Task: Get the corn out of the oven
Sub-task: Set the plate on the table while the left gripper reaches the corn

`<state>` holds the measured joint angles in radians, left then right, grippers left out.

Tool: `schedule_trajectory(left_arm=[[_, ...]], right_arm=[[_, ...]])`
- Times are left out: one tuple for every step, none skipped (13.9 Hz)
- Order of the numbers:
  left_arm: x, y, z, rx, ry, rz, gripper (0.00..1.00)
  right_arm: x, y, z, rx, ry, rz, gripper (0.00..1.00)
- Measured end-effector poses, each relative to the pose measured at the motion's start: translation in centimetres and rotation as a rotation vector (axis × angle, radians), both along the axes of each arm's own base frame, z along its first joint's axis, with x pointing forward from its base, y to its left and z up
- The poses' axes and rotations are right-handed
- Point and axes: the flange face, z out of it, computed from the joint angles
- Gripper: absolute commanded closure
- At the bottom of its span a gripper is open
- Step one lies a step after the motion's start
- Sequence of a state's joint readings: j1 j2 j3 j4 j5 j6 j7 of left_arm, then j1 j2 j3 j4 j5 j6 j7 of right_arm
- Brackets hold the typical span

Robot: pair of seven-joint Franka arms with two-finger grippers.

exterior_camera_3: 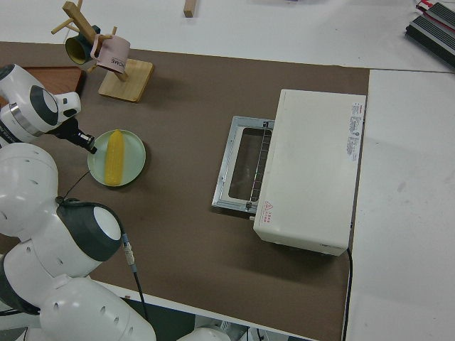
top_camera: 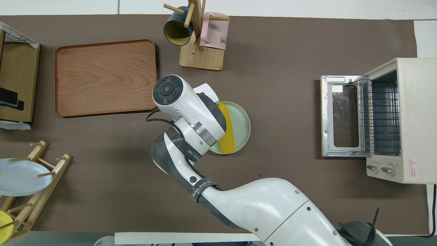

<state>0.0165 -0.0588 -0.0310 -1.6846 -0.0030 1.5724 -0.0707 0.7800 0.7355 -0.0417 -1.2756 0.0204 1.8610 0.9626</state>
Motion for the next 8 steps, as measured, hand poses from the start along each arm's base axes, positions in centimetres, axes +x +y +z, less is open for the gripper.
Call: schedule_trajectory(left_arm=[[0.2,-1.8,-1.7,0.001,-0.042,0.022,0.00],[0.1,-4.1,-3.9,-0.001,-0.071,0.016,0.00],[-0.3,-6.3,-6.3,-0.003,-0.084,0.005,0.00],[-0.9,-8.1,-8.2,-0.007,-0.085,-0.002,0.00],[-1.3,-9.2,-9.6,-0.013,-0.081,-0.005,0.00],[-1.5,-10.0,-10.5,-0.022,-0.085,-0.011,0.00],[-1.7,-11.2,-11.5,-0.039,-0.101,-0.016,0.00],[-1.9,-13.6,-12.6,-0.062,-0.127,-0.002,0.00]], right_arm=[[0.0,0.5,-0.2,0.017,0.002,-0.016,0.52],[0.3,0.8,0.6,0.048,0.009,-0.033,0.51],[1.0,0.6,2.5,0.077,0.006,-0.049,0.51],[2.1,-0.2,5.2,0.092,-0.003,-0.066,0.51],[3.3,-2.0,8.4,0.102,-0.014,-0.084,0.54],[4.8,-4.9,11.7,0.110,-0.023,-0.082,0.60],[6.5,-9.2,14.4,0.113,-0.018,-0.062,0.70],[8.1,-14.4,16.0,0.117,-0.006,-0.035,0.86]])
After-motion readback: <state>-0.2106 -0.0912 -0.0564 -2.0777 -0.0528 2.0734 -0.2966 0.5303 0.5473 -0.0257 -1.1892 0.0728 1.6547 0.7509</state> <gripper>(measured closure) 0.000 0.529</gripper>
